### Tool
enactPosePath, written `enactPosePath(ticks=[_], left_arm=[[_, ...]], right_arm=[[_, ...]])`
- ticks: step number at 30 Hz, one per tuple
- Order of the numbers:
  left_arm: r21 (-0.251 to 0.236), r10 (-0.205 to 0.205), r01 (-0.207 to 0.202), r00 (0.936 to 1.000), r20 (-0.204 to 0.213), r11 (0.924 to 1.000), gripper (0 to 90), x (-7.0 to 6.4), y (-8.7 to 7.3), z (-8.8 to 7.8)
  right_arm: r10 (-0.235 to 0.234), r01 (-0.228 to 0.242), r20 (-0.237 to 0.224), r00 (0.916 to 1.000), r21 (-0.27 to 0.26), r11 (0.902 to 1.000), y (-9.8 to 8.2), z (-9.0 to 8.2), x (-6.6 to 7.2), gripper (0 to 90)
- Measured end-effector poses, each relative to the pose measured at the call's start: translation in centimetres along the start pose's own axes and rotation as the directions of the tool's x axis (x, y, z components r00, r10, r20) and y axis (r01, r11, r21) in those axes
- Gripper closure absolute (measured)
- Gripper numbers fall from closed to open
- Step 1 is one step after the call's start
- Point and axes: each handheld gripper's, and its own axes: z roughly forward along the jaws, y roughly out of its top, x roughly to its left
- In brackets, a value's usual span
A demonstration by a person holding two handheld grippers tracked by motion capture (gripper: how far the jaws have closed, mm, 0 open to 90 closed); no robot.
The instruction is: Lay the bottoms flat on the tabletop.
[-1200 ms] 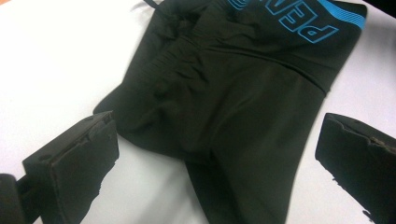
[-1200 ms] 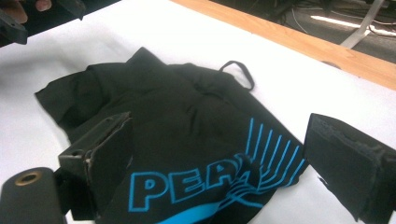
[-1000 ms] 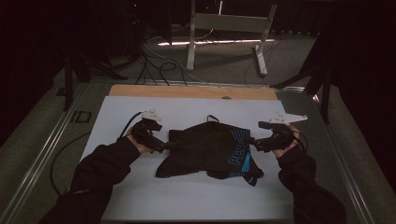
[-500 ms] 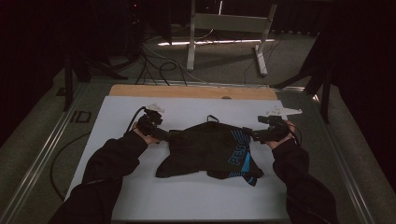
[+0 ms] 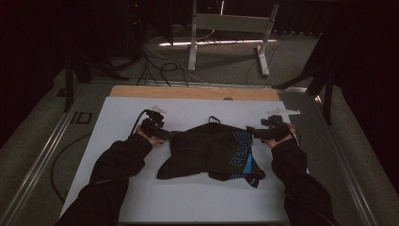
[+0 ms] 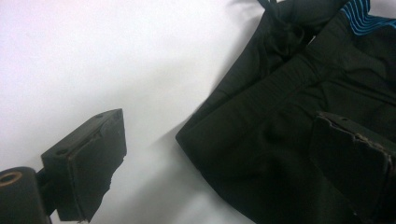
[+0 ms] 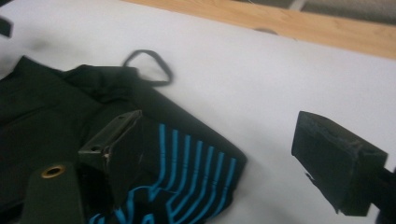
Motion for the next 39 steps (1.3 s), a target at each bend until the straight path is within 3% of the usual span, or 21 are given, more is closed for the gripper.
enactPosePath(ticks=[4, 10, 18, 25, 26, 28, 31, 34, 36, 39], left_arm=[[0.021, -0.025, 0.025, 0.9996, -0.013, 0.9995, 7.3, 0.4, -0.4, 0.8], [0.026, -0.052, 0.053, 0.9986, -0.012, 0.9983, 15.6, 0.9, -1.1, 2.0], [0.021, -0.059, 0.059, 0.9983, -0.005, 0.9981, 27.5, 1.3, -1.5, 2.4], [0.011, -0.04, 0.04, 0.999, 0.018, 0.9991, 49.3, 1.0, -1.7, 2.6], [0.013, -0.036, 0.036, 0.999, 0.024, 0.9993, 49.3, 1.0, -1.7, 2.6], [0.015, -0.045, 0.045, 0.9989, 0.012, 0.9989, 56.2, 1.0, -1.7, 2.6], [0.016, -0.045, 0.045, 0.9989, 0.011, 0.9988, 60.9, 1.1, -1.8, 2.6], [0.015, -0.038, 0.038, 0.9992, 0.01, 0.9992, 72.6, 0.9, -1.8, 2.6], [0.007, -0.031, 0.031, 0.9995, 0.003, 0.9995, 78.8, 0.8, -1.8, 2.5], [0.001, -0.017, 0.017, 0.9998, -0.009, 0.9999, 81.3, 0.5, -1.6, 2.3]], right_arm=[[0.044, -0.044, 0.015, 0.9989, 0.038, 0.9983, -0.7, 1.0, -0.6, 17.4], [0.051, -0.054, 0.037, 0.998, 0.097, 0.9938, -1.6, 2.4, -0.6, 23.2], [0.048, -0.055, 0.048, 0.9977, 0.16, 0.9856, -2.6, 3.8, -0.5, 31.7], [0.031, -0.036, 0.029, 0.9991, 0.19, 0.9812, -2.9, 4.2, -0.3, 49.6], [0.036, -0.039, 0.023, 0.9991, 0.191, 0.9809, -3.0, 4.3, -0.3, 53.4], [0.03, -0.034, 0.024, 0.9993, 0.198, 0.9795, -2.9, 4.2, -0.2, 64.8], [0.022, -0.027, 0.024, 0.9995, 0.2, 0.9794, -2.9, 4.2, -0.2, 68.9], [0.003, -0.004, 0.006, 1.0, 0.203, 0.9792, -3.0, 4.0, -0.2, 80.4], [-0.011, 0.008, 0.009, 0.9999, 0.203, 0.9791, -2.9, 3.9, 0.0, 81.7], [-0.022, 0.017, 0.022, 0.9995, 0.195, 0.9806, -2.6, 3.8, 0.3, 82.4]])
